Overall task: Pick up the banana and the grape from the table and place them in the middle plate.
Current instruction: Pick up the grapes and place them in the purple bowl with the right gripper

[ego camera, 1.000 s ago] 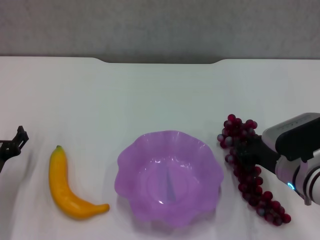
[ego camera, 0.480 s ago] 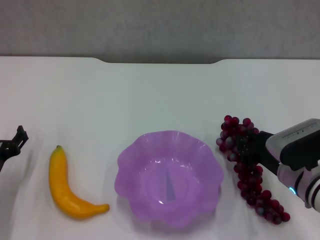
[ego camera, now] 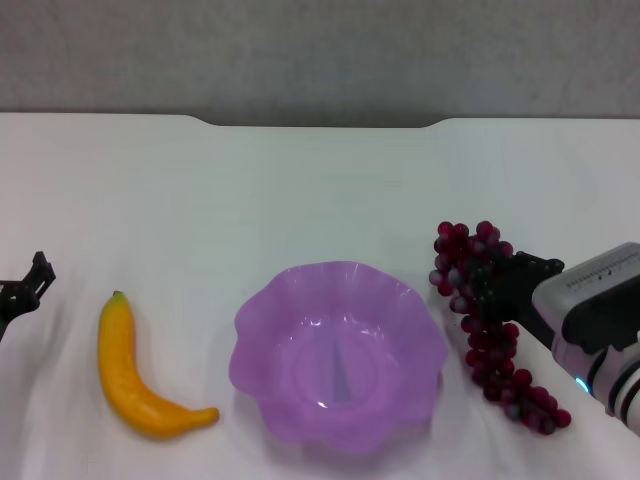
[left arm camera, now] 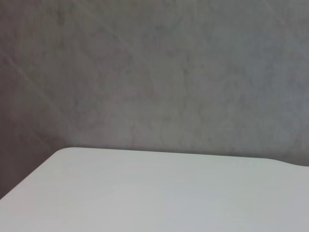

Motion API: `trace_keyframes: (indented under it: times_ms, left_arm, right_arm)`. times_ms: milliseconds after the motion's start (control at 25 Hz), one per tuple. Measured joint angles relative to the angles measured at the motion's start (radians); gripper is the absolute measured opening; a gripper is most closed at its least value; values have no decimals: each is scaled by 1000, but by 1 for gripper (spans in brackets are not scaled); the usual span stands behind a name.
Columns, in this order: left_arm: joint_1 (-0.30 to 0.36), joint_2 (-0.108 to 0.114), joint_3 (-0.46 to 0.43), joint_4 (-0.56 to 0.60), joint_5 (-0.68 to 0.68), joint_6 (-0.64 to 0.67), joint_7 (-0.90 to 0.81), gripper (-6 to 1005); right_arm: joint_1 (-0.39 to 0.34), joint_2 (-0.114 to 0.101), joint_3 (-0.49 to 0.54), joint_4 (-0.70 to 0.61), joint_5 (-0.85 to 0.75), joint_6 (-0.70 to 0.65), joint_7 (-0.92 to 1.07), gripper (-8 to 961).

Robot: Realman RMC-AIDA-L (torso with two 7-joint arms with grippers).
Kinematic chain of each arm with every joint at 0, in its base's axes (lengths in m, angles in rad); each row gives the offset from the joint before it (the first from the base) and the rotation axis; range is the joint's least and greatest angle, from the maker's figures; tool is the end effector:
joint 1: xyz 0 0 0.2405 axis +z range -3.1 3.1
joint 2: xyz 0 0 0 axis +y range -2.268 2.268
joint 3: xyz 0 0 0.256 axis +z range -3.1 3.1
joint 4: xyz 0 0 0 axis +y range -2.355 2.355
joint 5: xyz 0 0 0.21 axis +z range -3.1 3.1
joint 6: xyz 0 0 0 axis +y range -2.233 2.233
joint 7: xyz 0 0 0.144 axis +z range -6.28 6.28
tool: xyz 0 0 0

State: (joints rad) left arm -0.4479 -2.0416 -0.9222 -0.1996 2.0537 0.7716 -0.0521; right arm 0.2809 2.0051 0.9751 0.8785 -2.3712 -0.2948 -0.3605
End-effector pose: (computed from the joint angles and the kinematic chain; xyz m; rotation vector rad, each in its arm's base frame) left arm -0.3867 0.3407 -0.0056 -1.4350 -0.8831 -0.4014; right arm 0.2708 0.3423 -0.0750 -1.9983 0.6008 0.3128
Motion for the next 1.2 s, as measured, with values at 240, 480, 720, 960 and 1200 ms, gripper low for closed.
trace_keyframes:
  times_ms: [240, 480, 720, 960, 1200]
  left_arm:
    - [0, 0, 1, 0, 0, 0, 0, 895]
    - [0, 0, 1, 0, 0, 0, 0, 895]
    - [1, 0, 0, 2, -1, 0, 0, 895]
    - [6, 0, 0, 2, -1, 0, 0, 894]
    - [10, 1, 0, 2, -1, 0, 0, 894]
  right_arm:
    - [-21, -2, -30, -5, -2, -91, -1, 253]
    - [-41, -2, -56, -16, -11, -193, -1, 247]
    - [-69, -1, -104, -31, -40, -391, -1, 247]
    - [-106, -4, -133, 20, -105, -534, 4, 238]
    - [-182, -8, -124, 225, -254, -519, 6, 236]
